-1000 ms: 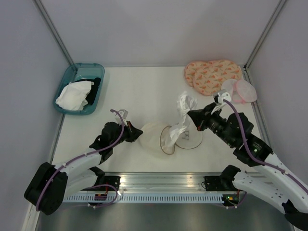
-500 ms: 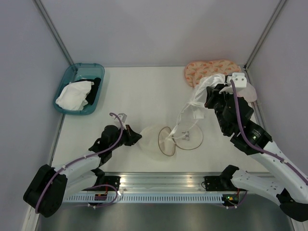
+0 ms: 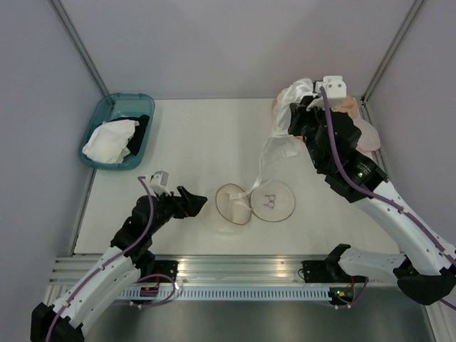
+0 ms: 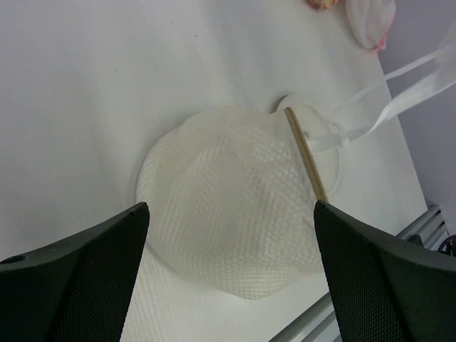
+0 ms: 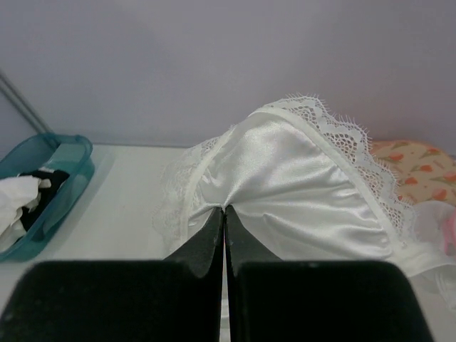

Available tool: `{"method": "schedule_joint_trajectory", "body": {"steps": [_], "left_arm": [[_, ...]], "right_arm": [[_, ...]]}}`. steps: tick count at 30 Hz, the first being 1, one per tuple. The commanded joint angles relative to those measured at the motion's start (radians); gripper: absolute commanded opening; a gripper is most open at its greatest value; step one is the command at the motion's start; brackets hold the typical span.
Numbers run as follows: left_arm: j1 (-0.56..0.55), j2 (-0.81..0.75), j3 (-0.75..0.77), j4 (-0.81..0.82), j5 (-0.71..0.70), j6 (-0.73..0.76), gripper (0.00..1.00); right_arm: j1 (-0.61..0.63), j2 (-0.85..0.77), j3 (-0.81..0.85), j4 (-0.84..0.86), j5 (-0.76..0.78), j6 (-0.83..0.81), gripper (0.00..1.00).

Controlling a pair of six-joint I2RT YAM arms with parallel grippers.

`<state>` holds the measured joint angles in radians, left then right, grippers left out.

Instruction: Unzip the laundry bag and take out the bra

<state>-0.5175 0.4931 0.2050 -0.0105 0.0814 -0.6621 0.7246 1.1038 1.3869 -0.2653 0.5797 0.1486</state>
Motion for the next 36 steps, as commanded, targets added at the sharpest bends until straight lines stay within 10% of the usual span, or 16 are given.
{"method": "schedule_joint_trajectory", "body": {"steps": [1, 16, 36], "left_arm": [[-0.001, -0.129, 0.103, -0.130, -0.066, -0.042, 1.00], [-0.001, 0.113, 0.249, 0.243, 0.299, 0.151, 1.00], [-0.047, 0.346, 0.319, 0.446, 0.305, 0.105, 1.00]], "right_arm": [[-0.001, 0.067, 0.026, -0.029, -0.176, -0.018, 0.00], [-0.004, 0.191, -0.046, 0.024, -0.828, 0.115, 0.00], [0.093, 0.392, 0.041, 0.133, -0.903, 0.174, 0.00]]}}
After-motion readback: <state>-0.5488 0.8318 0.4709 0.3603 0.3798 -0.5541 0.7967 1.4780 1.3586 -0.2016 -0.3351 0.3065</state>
